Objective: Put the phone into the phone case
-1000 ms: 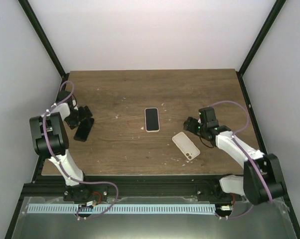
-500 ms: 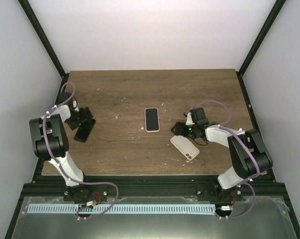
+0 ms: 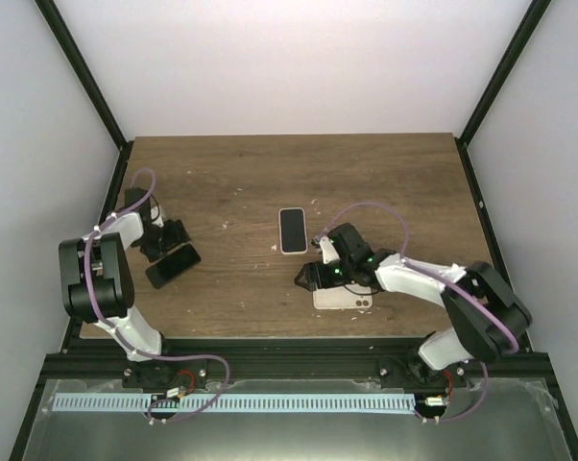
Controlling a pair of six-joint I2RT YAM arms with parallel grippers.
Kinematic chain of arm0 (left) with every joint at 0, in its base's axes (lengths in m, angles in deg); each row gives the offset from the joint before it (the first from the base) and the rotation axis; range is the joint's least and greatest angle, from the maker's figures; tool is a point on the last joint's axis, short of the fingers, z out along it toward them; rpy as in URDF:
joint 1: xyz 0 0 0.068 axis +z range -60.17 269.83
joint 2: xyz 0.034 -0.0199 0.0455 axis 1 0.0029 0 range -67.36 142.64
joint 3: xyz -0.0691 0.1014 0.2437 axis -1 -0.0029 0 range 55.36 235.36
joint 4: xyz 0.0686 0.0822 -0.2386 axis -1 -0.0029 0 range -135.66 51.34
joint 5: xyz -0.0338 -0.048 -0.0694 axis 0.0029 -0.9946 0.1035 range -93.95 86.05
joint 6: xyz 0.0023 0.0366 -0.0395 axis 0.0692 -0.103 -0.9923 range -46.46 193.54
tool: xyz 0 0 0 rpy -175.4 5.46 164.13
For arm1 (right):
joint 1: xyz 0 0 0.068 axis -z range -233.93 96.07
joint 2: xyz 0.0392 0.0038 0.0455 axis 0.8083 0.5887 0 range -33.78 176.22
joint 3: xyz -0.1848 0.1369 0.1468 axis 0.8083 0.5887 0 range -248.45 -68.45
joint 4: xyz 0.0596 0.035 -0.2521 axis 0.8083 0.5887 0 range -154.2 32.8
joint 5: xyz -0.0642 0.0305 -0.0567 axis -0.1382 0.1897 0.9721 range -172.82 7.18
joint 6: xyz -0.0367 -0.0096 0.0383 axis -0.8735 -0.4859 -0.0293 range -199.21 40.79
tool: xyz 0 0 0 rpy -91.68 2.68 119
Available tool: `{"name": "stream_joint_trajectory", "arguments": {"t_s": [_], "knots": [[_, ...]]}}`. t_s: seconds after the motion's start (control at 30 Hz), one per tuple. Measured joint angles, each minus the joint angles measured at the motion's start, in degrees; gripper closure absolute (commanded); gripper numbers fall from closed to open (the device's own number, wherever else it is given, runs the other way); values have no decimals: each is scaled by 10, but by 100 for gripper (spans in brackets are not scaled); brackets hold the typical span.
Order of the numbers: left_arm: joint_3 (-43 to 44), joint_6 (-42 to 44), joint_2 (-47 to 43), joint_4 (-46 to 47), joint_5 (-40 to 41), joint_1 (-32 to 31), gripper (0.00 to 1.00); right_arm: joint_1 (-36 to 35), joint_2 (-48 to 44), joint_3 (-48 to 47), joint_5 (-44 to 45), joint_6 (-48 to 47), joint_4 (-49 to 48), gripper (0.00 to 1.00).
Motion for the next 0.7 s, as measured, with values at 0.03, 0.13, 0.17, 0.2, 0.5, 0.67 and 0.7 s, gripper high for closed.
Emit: {"name": "stream_joint_trajectory", "arguments": {"t_s": [0.03, 0.13, 0.17, 0.2, 0.5, 0.67, 0.7], "knots": [[0, 3, -2, -11, 3, -2, 19, -3, -13, 0, 4, 2, 7, 30], [-3, 22, -9, -28, 15, -7, 18, -5, -70, 0, 16, 15, 30, 29], [-6, 31, -14, -28, 16, -9, 16, -4, -90, 0, 18, 20, 34, 29], [-10, 43, -19, -29, 19, -13, 16, -4, -109, 0, 18, 26, 37, 29], [-6, 115, -59, -34, 76, -87, 13, -3, -288, 31, 61, 187, 115, 29], [-34, 90, -109, -11, 118, -93, 9, -4, -407, 113, 96, 346, 163, 26], [-35, 84, -110, -10, 129, -89, 9, -4, -416, 117, 104, 366, 174, 26]]}}
